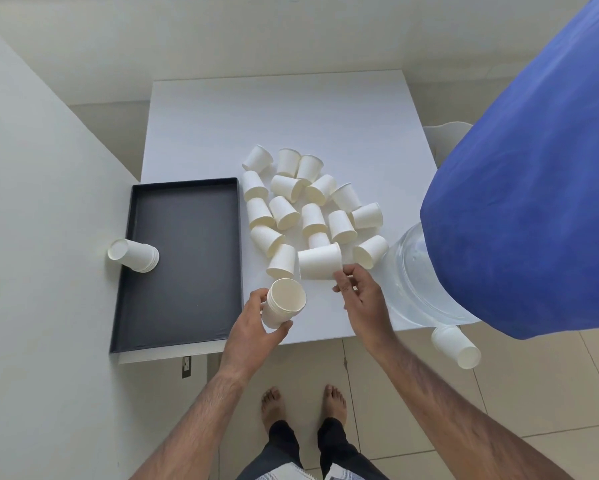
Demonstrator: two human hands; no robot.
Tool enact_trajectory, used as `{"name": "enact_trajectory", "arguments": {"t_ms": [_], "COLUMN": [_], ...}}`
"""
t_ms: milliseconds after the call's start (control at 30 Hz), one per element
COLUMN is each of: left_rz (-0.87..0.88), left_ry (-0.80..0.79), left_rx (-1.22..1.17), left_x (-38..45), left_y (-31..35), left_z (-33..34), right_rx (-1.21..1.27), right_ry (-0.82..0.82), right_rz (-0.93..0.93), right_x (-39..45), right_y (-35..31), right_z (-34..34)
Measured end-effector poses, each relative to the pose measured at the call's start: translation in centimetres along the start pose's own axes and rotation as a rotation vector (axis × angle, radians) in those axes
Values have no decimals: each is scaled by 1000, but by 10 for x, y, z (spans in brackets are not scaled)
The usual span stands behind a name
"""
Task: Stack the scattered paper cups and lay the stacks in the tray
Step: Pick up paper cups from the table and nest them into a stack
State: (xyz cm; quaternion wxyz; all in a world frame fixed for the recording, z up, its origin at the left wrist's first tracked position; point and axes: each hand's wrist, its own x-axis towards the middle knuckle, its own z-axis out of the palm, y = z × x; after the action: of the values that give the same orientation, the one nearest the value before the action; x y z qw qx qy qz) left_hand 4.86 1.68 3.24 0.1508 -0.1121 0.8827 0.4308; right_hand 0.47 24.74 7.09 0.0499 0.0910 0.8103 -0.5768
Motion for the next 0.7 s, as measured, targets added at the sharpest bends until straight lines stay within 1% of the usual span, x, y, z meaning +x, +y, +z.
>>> {"name": "enact_trajectory", "arguments": {"t_ms": [133, 200, 300, 367, 533, 700], "left_rz": [9, 1, 5, 8, 22, 46], "left_ry": [14, 20, 24, 22, 19, 15], "left_rx": [17, 14, 11, 6, 11, 12], "left_x": [-2, -3, -4, -4, -4, -2], "left_y": [-4, -6, -8, -8, -6, 0], "left_z": [-1, -2, -4, -5, -6, -6], "right_rx": [-109, -211, -393, -440, -511, -528], "right_ry": [-51, -63, -27, -22, -110, -226], "right_rz": [-236, -343, -458, -515, -599, -543], "right_x": [-6, -10, -17, -19, -20, -24], "right_y": [-11, -14, -16, -17, -19, -16], "right_z": [3, 5, 7, 8, 16, 24]}}
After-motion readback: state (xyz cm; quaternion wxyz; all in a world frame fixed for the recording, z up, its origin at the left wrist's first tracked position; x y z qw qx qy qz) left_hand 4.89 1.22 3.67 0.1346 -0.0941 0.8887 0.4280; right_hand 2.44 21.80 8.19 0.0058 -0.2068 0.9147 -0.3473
